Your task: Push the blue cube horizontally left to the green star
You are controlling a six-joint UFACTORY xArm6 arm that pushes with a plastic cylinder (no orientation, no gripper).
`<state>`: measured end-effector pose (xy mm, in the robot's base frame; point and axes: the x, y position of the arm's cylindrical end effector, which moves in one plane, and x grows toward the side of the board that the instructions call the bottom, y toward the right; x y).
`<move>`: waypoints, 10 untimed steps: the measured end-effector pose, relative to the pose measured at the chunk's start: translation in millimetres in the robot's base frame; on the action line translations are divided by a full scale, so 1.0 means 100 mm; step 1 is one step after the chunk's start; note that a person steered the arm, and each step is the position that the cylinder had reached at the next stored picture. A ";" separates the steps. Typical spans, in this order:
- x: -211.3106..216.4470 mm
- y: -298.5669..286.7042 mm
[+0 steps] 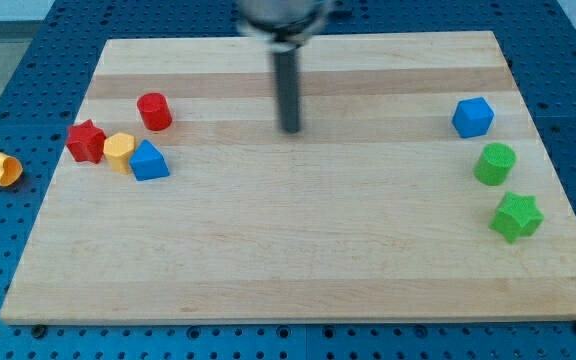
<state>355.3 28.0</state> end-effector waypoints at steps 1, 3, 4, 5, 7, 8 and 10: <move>-0.36 1.15; -0.22 3.16; 0.11 2.18; 0.39 0.85; 0.79 -0.22; 1.13 0.10; 1.58 0.95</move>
<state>513.4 123.3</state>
